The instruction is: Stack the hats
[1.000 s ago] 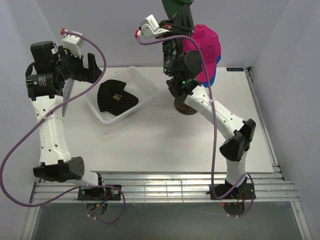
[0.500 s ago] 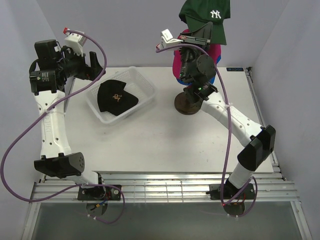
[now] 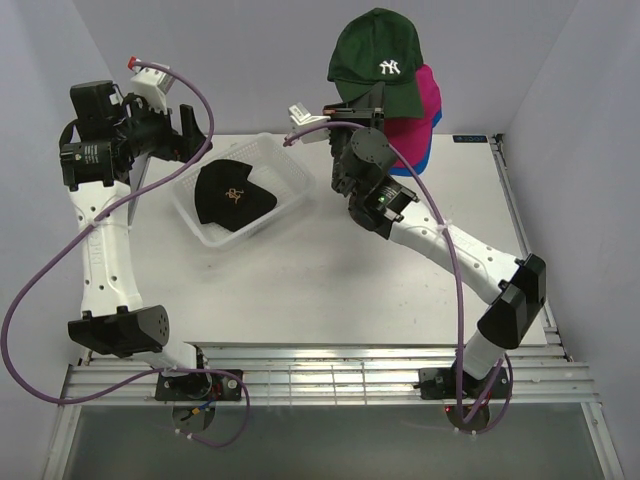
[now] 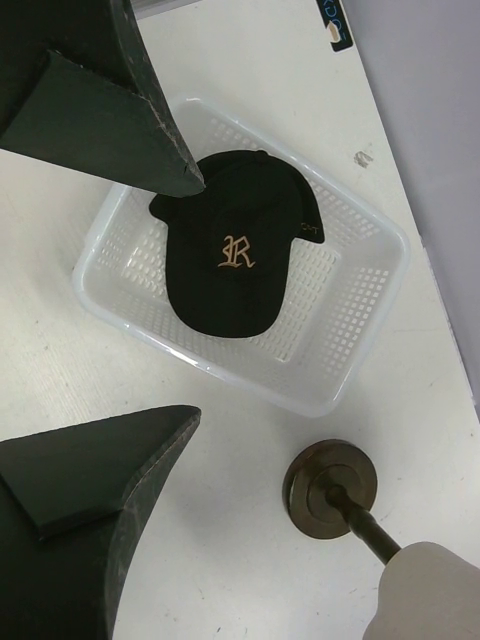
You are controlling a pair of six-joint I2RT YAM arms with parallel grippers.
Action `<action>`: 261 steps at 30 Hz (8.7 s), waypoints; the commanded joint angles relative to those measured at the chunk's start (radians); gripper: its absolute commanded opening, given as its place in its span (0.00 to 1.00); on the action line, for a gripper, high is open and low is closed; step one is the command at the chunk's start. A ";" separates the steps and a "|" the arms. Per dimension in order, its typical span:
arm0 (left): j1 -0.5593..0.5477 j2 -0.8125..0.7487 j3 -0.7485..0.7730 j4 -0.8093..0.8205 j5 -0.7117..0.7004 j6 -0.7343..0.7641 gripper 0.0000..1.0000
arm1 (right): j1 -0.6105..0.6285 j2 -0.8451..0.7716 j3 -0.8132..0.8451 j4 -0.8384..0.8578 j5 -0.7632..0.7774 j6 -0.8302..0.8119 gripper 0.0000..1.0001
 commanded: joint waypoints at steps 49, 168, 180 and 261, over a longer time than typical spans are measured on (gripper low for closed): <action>-0.400 0.267 0.360 0.208 -0.011 -0.137 0.80 | -0.029 -0.249 -0.346 -0.010 0.019 0.097 0.31; -0.630 0.649 0.641 0.653 -0.089 -0.385 0.00 | -0.330 -0.580 -0.560 -0.133 -0.559 0.584 0.23; -0.630 0.637 0.675 0.627 -0.147 -0.326 0.74 | -0.330 -0.565 -0.373 -0.226 -0.486 0.715 0.08; -0.647 0.649 0.648 0.610 -0.123 -0.290 0.42 | -0.485 -0.705 -0.621 -0.292 -1.102 0.721 0.62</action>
